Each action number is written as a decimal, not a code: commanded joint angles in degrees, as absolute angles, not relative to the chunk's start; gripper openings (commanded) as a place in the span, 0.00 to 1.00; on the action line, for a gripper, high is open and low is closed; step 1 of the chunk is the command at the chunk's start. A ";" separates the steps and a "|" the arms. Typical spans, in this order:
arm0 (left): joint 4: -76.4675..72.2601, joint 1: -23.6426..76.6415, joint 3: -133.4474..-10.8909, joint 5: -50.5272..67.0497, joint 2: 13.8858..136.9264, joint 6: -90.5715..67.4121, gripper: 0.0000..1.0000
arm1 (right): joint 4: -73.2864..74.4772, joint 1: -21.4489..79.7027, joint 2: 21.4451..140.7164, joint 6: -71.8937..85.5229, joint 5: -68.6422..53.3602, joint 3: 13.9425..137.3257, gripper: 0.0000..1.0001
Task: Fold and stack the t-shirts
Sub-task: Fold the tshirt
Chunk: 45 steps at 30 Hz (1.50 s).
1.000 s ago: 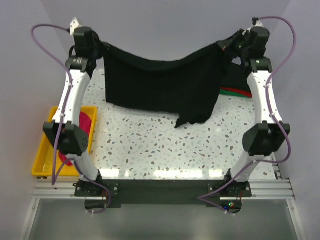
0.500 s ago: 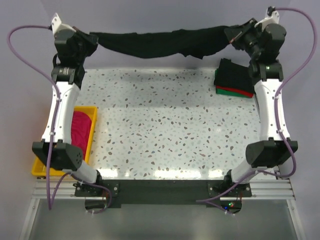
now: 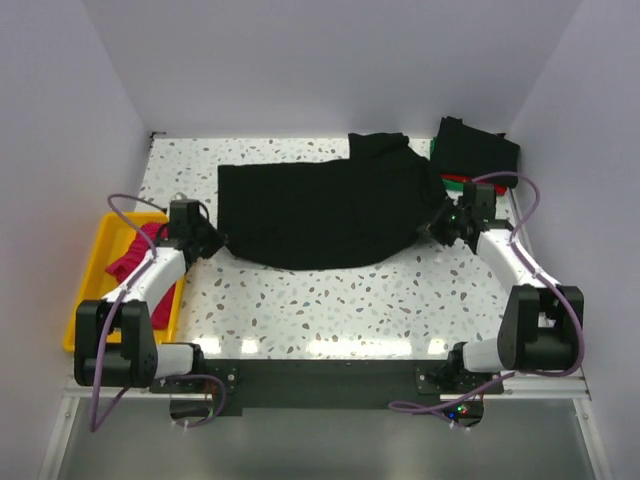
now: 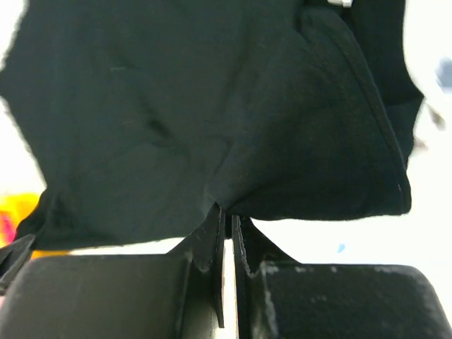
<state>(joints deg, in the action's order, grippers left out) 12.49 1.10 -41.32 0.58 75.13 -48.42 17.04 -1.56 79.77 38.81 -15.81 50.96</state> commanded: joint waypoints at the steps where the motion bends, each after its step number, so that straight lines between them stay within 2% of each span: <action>1: 10.62 0.79 -36.57 0.18 69.62 -49.22 0.00 | 19.24 -1.93 75.67 33.76 -12.22 47.40 0.00; 10: 21.88 0.79 -28.74 -8.52 61.70 -49.48 0.00 | 25.75 -2.55 73.05 32.43 -6.95 37.11 0.04; 16: 26.10 0.79 -26.72 -10.55 58.72 -50.62 0.00 | 28.12 -5.53 67.68 35.68 -8.09 28.93 0.09; 18: 27.15 0.88 -26.02 -10.46 57.75 -51.06 0.00 | 30.31 -5.62 65.66 36.91 -7.39 29.00 0.10; 23: 30.83 0.88 -26.01 -12.21 57.04 -54.21 0.00 | 36.46 -8.26 61.70 36.56 -4.04 31.02 0.18; 27: 33.13 0.88 -25.84 -13.19 57.04 -56.42 0.00 | 38.32 -9.75 61.43 36.57 -6.24 31.99 0.16; 31: 33.92 0.88 -25.75 -12.31 56.52 -57.13 0.01 | 40.42 -11.86 61.35 35.60 -7.38 33.39 0.18; 32: 34.19 0.88 -25.84 -12.04 56.34 -57.13 0.05 | 40.78 -11.95 61.43 35.60 -7.56 33.83 0.21; 33: 34.45 0.88 -25.93 -11.34 56.16 -57.39 0.18 | 41.22 -12.04 61.35 35.51 -8.08 34.62 0.34; 35: 35.77 0.88 -26.98 -10.81 55.20 -57.31 0.33 | 42.62 -12.04 61.00 35.25 -8.87 35.68 0.53; 36: 36.38 0.88 -27.50 -10.55 54.76 -57.30 0.49 | 43.06 -12.04 60.91 34.98 -9.22 36.99 0.70; 37: 37.17 0.88 -28.99 -10.46 53.62 -56.87 0.56 | 43.50 -12.04 60.39 34.55 -10.01 37.78 0.74; 38: 37.70 0.88 -29.87 -10.46 52.92 -56.00 0.65 | 44.11 -12.04 60.12 33.58 -10.45 38.66 0.77; 39: 37.97 0.88 -30.84 -10.02 52.30 -55.29 0.69 | 44.47 -12.04 59.77 32.97 -10.63 40.76 0.79; 45: 34.81 0.97 -37.52 -4.94 51.14 -49.93 0.74 | 40.01 -11.34 58.27 33.13 -13.70 43.34 0.80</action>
<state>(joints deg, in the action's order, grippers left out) 37.19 1.13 -33.36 -8.43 50.74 -53.78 42.30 -11.77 59.09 33.74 -10.04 41.69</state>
